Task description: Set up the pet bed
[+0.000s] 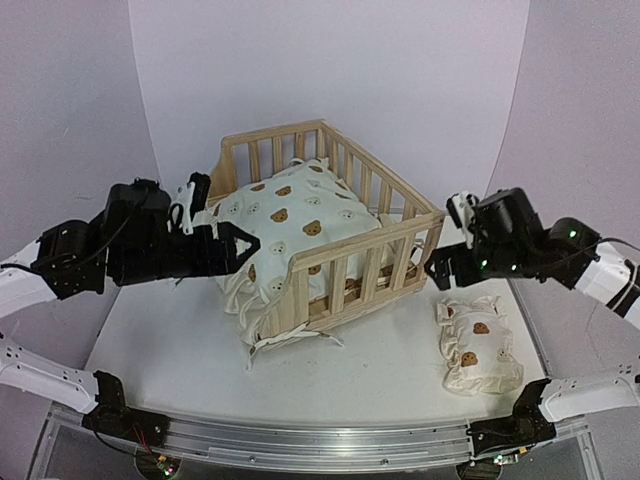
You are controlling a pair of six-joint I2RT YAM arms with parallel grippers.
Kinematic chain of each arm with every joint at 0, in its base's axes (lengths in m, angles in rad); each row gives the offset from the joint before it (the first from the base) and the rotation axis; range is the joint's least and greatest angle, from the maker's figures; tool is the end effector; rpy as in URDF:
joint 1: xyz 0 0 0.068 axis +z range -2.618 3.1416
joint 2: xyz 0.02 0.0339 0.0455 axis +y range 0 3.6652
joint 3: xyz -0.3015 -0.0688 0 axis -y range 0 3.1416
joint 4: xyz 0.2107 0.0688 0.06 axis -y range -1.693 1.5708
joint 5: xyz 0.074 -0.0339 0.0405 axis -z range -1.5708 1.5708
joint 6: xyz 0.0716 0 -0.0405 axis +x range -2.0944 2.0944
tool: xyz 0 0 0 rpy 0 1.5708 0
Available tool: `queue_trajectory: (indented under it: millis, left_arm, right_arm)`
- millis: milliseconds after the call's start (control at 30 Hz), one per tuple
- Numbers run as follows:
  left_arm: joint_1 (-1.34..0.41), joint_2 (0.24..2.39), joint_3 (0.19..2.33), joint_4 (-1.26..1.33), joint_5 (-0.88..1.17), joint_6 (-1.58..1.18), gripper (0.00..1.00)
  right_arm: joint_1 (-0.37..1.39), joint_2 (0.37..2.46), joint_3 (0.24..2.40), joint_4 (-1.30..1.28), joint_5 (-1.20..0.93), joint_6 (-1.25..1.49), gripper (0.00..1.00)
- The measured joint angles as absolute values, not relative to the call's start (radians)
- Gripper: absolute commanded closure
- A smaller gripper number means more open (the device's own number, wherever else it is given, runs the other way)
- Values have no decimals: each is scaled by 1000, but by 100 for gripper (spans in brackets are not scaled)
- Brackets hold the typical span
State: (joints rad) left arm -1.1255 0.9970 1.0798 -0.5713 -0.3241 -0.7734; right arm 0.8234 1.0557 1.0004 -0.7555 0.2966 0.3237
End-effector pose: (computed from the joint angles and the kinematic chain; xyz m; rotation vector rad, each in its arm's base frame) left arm 0.1010 -0.1586 0.3774 0.1671 2.1353 -0.8388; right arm 0.1400 0.1202 0.3209 -0.4438 2.3043 0.2137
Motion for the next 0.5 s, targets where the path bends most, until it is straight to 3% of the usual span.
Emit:
queue_trajectory:
  millis: [333, 433, 500]
  left_arm:
    - [-835, 1273, 1460, -573, -89, -492, 13]
    - [-782, 1384, 1551, -569, -16, -433, 13]
    - [-773, 1471, 1620, -567, 35, -393, 14]
  right_arm:
    - [469, 1327, 1520, -906, 73, 166, 3]
    - [454, 1467, 1625, -933, -7, 144, 12]
    - [454, 1557, 1686, -938, -65, 132, 25]
